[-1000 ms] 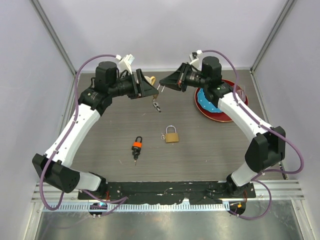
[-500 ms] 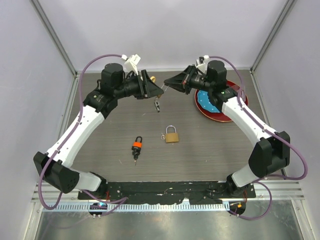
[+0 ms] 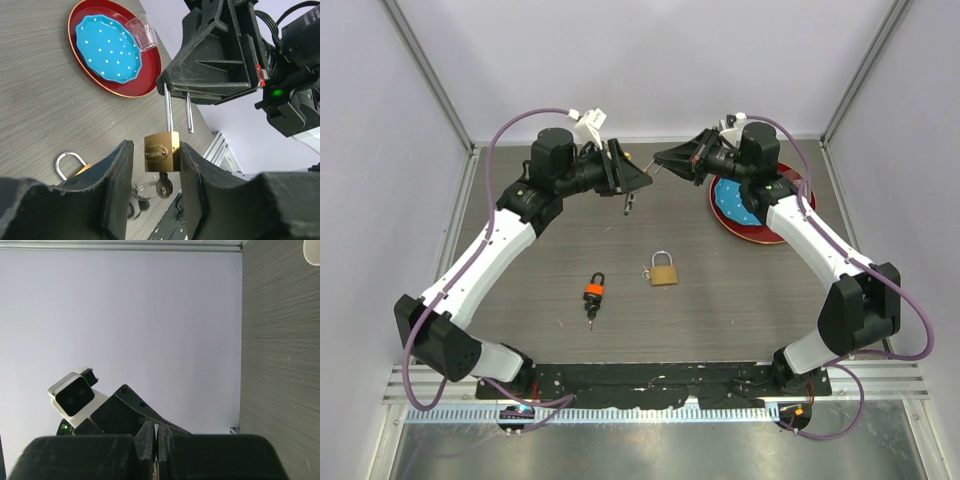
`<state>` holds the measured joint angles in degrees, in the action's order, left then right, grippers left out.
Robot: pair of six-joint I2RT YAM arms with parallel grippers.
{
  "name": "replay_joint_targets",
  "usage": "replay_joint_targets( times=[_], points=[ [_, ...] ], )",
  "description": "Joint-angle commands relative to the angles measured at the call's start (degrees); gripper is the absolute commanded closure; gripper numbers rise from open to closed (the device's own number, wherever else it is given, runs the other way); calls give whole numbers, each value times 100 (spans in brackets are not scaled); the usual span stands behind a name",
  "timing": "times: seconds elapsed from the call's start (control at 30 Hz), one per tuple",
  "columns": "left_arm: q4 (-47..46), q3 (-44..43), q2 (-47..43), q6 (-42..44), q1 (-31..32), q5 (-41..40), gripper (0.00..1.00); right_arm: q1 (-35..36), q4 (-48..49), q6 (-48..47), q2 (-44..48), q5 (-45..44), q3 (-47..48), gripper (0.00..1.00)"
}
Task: Lock with the key
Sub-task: Lock the lock.
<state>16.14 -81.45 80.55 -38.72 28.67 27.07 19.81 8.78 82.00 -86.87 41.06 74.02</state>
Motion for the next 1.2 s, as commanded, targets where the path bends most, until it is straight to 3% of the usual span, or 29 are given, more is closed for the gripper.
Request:
replay_joint_targets(
  times=[0.0, 0.13, 0.17, 0.27, 0.53, 0.6, 0.67, 0.77, 0.9, 1.17],
  points=[
    [-594, -99, 171, -74, 25, 17, 59, 5, 502, 238, 56, 51, 166, 98],
    [-682, -152, 250, -118, 34, 27, 72, 5, 511, 238, 82, 34, 148, 98],
    [-674, -169, 259, -144, 34, 0, 83, -4, 511, 247, 83, 34, 122, 98],
    [-630, -204, 285, -258, 34, -61, 100, -13, 634, 326, 91, 34, 43, 98],
    [-507, -371, 250, -382, 7, -79, 100, -83, 573, 203, 170, 8, -80, 98],
    [-305, -503, 276, -251, -1, 35, 80, -100, 590, 220, 170, 7, -54, 98],
    [-173, -556, 251, -163, -10, 0, 49, -127, 651, 308, 170, -1, -19, 98],
    [134, -608, 128, 110, -1, -236, 34, -179, 766, 448, 179, 16, -2, 98],
    [582, -846, 48, 514, -1, -509, 27, -206, 731, 466, 179, 34, 34, 98],
    [1163, -1285, 162, 1032, 16, -448, 26, -215, 713, 466, 162, 78, 16, 98]
  ],
)
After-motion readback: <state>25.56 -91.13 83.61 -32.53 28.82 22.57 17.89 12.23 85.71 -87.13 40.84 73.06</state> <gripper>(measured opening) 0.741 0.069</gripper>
